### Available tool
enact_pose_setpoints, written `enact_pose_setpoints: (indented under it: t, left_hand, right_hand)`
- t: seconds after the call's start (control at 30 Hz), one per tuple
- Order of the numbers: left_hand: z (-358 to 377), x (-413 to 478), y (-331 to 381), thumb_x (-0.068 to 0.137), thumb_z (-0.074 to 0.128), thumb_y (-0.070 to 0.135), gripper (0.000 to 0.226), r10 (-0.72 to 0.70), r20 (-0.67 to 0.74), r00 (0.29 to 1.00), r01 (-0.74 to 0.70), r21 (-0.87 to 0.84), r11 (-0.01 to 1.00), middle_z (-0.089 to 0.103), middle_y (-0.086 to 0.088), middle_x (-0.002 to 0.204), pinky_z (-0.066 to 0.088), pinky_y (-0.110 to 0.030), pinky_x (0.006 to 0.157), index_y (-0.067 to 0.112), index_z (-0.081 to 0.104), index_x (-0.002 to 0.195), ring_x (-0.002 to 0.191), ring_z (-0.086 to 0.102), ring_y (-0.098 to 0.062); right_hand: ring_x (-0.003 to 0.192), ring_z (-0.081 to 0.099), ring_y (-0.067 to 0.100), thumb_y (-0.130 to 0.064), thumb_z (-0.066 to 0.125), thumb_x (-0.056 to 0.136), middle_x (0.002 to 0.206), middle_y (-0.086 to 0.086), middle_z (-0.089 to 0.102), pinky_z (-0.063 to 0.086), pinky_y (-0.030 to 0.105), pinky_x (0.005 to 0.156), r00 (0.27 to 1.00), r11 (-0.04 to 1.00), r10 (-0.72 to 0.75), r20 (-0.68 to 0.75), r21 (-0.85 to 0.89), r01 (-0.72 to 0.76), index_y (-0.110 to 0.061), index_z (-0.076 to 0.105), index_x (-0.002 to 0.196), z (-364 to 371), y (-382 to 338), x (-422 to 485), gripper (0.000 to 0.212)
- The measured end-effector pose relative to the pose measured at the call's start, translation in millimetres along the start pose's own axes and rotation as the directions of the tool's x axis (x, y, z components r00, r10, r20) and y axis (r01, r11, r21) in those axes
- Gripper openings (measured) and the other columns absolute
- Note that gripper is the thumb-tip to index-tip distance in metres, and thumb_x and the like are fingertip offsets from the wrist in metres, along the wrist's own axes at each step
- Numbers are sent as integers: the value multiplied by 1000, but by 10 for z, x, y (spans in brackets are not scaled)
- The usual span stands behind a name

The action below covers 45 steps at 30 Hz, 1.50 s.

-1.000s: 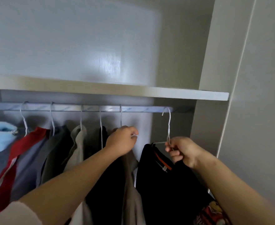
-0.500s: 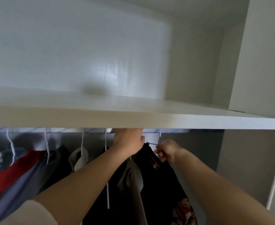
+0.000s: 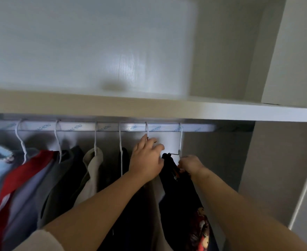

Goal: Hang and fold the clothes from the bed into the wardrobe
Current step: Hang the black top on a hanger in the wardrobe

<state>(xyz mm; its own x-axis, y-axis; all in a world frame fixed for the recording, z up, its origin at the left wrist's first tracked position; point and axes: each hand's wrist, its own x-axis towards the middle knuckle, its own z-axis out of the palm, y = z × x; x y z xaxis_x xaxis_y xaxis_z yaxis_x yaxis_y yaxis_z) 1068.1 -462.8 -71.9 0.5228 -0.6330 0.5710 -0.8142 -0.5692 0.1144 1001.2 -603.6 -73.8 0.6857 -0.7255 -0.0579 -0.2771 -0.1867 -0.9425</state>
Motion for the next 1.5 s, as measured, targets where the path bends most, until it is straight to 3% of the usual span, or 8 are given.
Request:
enact_pose_setpoints:
  t: [0.3,0.47,0.6,0.73,0.83,1.03,1.3,1.5]
  left_hand:
    - [-52,-519,447,88,57,30,32,-176,39,984,179,-301,937,48,2,129,34,-33,100,23,56,119,125,36,-22]
    - [-50,-1043,887,89,57,27,27,-281,42,959,269,-450,852,54,1,124,37,-39,101,21,60,115,122,43,-20]
    - [56,-1621,1272,87,59,22,24,-339,58,939,323,-486,812,59,0,117,41,-41,97,19,63,110,114,49,-22]
    - [269,-2249,1512,87,59,18,20,-408,211,888,454,-534,713,55,7,88,47,-34,83,18,66,106,94,58,-23]
    - [396,-2659,1648,89,57,16,20,-416,375,828,560,-540,628,59,2,101,44,-27,83,18,64,107,97,57,-17]
    - [404,-3254,1819,89,58,12,14,-301,577,759,647,-622,440,58,1,105,44,-29,92,24,60,96,103,56,-18]
    - [130,-4353,1750,89,54,18,14,-113,761,639,694,-506,512,60,12,88,45,-22,67,30,61,89,83,58,-11]
    - [-368,-5330,1941,83,52,20,16,89,836,541,665,-490,563,64,9,87,47,-30,75,35,59,82,90,63,-16]
  right_hand:
    - [90,58,26,-10,52,85,96,11,59,48,36,80,984,986,-168,-51,-17,168,-10,54,101,-180,147,-716,17]
    - [71,49,5,-11,49,90,83,-7,52,41,15,55,984,983,-177,-39,41,178,-17,51,97,-450,630,-1237,10]
    - [83,56,19,-12,49,89,86,0,58,48,33,76,991,988,-105,-79,102,113,-14,55,97,-529,1133,-1646,10]
    - [77,55,15,-13,48,88,80,-2,58,46,31,74,998,995,4,-56,101,2,-14,57,85,-561,1641,-2116,10]
    - [69,48,17,-13,45,88,74,5,53,40,29,63,995,988,96,-33,122,-92,-8,51,77,-640,1974,-2482,14]
    - [64,47,15,-6,47,86,68,0,51,34,26,57,967,952,236,-93,221,-211,-15,50,71,-839,2350,-3200,18]
    - [66,45,19,-7,45,88,78,6,53,32,25,56,855,834,504,-122,325,-445,-13,52,76,-452,2903,-4593,15]
    - [57,45,14,-6,45,89,72,1,53,32,20,49,723,718,654,-221,481,-503,-12,52,79,-163,3171,-5969,13]
